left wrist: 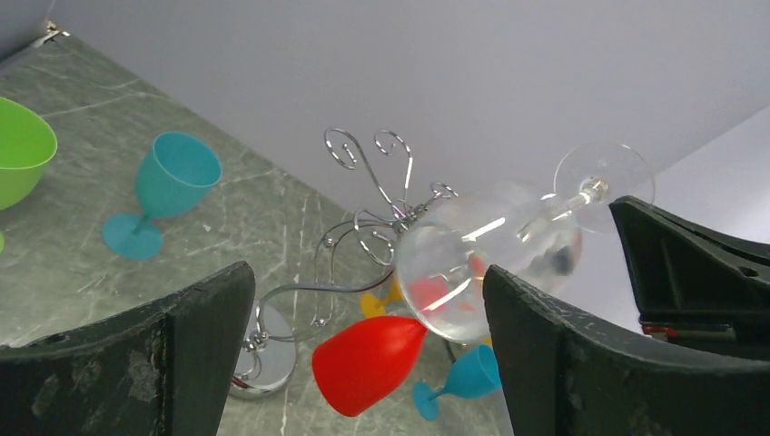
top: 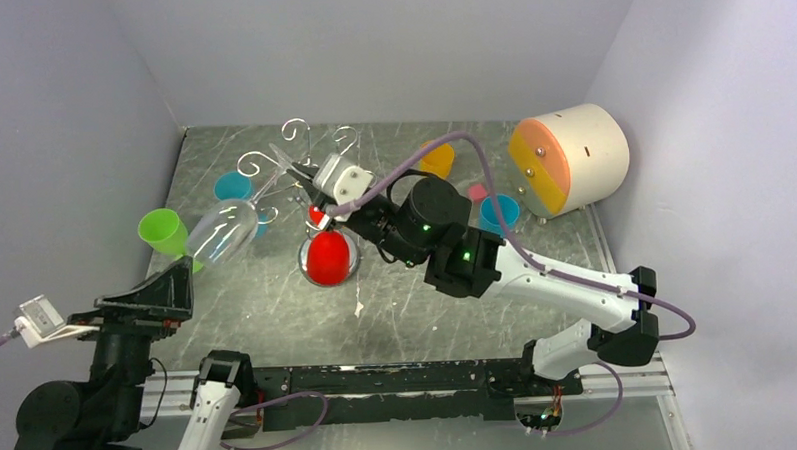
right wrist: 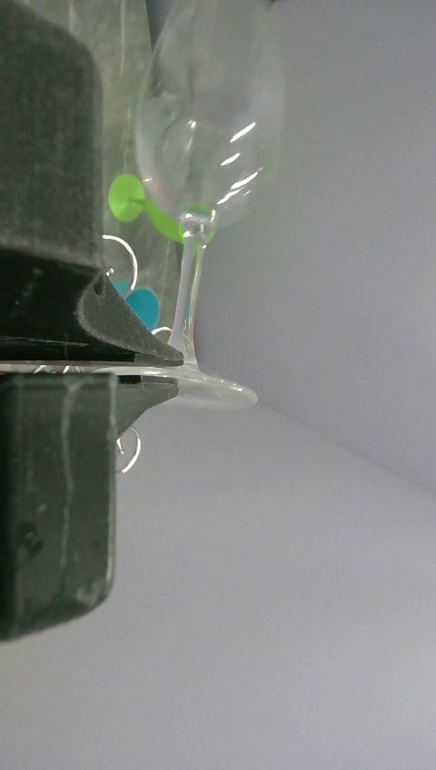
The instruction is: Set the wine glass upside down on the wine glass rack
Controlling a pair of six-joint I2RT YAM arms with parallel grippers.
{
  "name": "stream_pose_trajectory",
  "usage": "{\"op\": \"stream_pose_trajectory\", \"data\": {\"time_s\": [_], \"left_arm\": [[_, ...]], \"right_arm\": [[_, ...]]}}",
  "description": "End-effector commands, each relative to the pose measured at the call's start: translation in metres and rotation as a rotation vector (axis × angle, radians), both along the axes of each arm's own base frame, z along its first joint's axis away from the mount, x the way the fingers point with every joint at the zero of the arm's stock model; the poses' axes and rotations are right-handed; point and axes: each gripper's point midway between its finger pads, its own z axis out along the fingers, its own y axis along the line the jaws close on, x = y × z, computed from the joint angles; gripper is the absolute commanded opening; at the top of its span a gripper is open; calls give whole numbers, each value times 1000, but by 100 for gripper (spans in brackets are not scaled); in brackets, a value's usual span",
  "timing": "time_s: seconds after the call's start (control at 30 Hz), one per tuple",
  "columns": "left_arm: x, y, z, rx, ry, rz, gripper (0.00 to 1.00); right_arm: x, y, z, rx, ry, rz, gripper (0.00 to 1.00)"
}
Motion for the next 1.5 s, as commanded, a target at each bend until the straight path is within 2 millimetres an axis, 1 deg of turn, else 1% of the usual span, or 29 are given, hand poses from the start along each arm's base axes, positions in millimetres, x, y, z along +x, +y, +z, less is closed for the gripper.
{"op": "stream_pose_trajectory", "data": {"time_s": [0.0,0.13,0.2,0.27,0.33,0.4,0.5,0.57,0.63,0.7,0.73,0.8,0.87,0.93,1.0,1.07,1.2,1.3,1.37,1.47], "left_arm": [[-15,-9,15,15,-6,-59,100],[-39,-21,33,43,-125,-142,100],[-48,-23,36,17,-175,-159,96],[-56,-21,37,-3,-212,-154,94],[-59,-18,34,-3,-208,-141,93],[-55,-17,28,23,-164,-134,94],[-42,-26,19,64,-96,-171,98],[-33,-32,14,95,-65,-198,99],[-23,-35,11,129,-46,-208,100],[-9,-40,10,154,-15,-228,100],[-2,-42,10,153,19,-239,100],[6,-47,10,141,87,-272,100],[8,-55,17,125,114,-329,94],[8,-69,21,103,124,-415,86],[6,-82,21,78,127,-491,79],[6,-94,19,63,134,-561,75],[7,-108,6,60,198,-648,66],[7,-114,-4,49,233,-684,52],[8,-116,-14,47,262,-695,45],[9,-116,-25,35,310,-691,42]], "right_arm": [[4,-4,9,-19,-163,-87,0],[-1,4,15,19,-221,-104,0],[-2,4,21,40,-237,-118,0],[-10,6,26,40,-268,-98,0],[-27,9,24,-1,-343,-51,0],[-47,11,19,-49,-430,-11,0],[-72,12,9,-120,-534,-6,0],[-88,17,-6,-199,-609,9,0],[-97,21,-19,-279,-676,15,0],[-101,27,-28,-329,-678,27,0],[-103,32,-39,-383,-675,51,0],[-105,36,-51,-441,-688,70,0],[-104,36,-58,-463,-721,51,0],[-101,35,-65,-489,-759,28,0],[-100,35,-70,-505,-777,21,0],[-100,35,-74,-510,-792,17,0],[-98,35,-79,-517,-809,-6,0],[-98,33,-80,-504,-804,-13,0],[-100,29,-77,-481,-808,-22,0],[-103,28,-78,-480,-807,-20,0]]}}
